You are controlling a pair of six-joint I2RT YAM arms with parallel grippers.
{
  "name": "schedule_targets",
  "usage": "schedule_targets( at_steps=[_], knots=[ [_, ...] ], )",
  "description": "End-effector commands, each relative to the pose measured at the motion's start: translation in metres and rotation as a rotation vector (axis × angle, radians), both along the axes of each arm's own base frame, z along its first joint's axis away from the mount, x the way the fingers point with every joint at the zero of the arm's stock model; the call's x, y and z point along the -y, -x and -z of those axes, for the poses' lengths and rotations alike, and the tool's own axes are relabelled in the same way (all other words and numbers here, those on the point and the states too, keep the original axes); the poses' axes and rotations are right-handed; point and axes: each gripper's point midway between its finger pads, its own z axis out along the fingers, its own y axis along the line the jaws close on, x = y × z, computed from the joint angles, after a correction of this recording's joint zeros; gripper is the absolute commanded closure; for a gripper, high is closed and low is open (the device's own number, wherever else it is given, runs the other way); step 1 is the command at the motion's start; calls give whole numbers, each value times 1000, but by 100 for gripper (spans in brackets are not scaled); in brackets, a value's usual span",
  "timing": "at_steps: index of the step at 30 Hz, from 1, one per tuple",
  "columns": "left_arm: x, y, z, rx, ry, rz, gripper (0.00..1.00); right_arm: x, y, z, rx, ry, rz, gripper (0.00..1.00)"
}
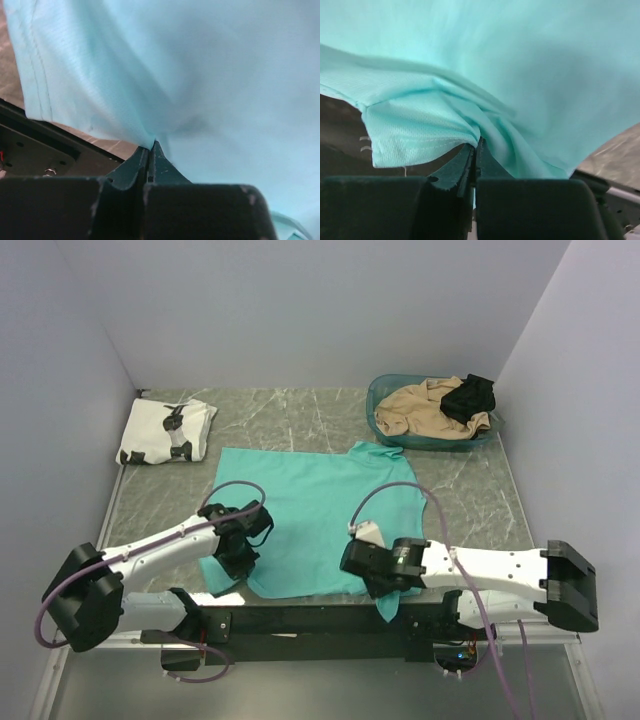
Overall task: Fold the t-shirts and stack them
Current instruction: Fold the tshirt
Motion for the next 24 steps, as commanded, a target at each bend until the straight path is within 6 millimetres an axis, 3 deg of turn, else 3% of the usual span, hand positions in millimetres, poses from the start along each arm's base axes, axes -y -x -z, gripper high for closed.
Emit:
schedule_targets(
  at_steps=[1,7,13,24],
  knots=[
    [4,-24,-17,51,-4,41,99,-2,-37,-35,111,-49,13,100],
    [1,-54,-37,84,-19,61,99,2,-70,-51,106,-84,56,100],
    [-2,-79,-41,79,-20,85,99,-13,-106,-66,155,-134,77,100],
    [2,-122,-36,66,-28,124,99,2,-170,-77,261,-1,108,100]
  ],
)
